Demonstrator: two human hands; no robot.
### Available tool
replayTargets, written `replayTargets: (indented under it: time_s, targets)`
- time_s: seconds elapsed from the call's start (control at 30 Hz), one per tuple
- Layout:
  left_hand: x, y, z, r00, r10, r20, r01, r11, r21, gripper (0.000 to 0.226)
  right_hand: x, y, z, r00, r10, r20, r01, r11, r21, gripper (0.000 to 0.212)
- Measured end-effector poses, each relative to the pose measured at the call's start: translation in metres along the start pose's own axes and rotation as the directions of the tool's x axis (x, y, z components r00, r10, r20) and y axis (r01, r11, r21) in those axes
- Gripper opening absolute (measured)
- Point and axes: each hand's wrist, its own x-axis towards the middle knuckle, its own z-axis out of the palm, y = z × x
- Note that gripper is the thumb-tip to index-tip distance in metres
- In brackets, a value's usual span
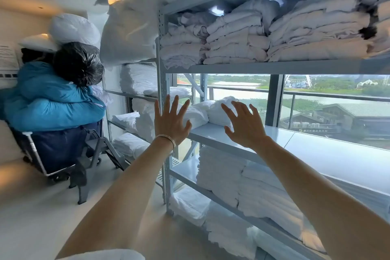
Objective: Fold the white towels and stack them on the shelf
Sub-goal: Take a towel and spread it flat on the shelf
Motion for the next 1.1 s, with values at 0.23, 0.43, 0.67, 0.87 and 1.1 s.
replayTargets:
  time_s: [0.23,0.43,0.67,0.87,1.1]
  targets:
    - [0.039,-0.023,0.050,0.997,0.075,-0.021,-0.075,0.997,0.008,0.064,0.034,-0.017,0.052,1.000,0.017,0.014,-0.016,0.998,-0.052,0.071]
    - [0.093,-0.071,0.094,0.989,0.147,-0.009,-0.147,0.989,-0.001,0.064,0.090,-0.044,0.097,0.997,0.074,0.024,-0.071,0.993,-0.093,0.069]
    - [0.163,-0.134,0.141,0.982,0.188,-0.027,-0.189,0.982,-0.026,0.071,0.155,-0.073,0.143,0.988,0.151,-0.009,-0.151,0.980,-0.129,0.066]
    - [0.187,-0.149,0.195,0.967,0.255,-0.025,-0.256,0.963,-0.088,0.064,0.182,-0.082,0.189,0.988,0.149,0.049,-0.139,0.975,-0.172,0.067]
    - [0.225,-0.158,0.264,0.958,0.287,-0.014,-0.287,0.954,-0.085,0.063,0.210,-0.065,0.263,0.986,0.145,0.083,-0.128,0.976,-0.175,0.070]
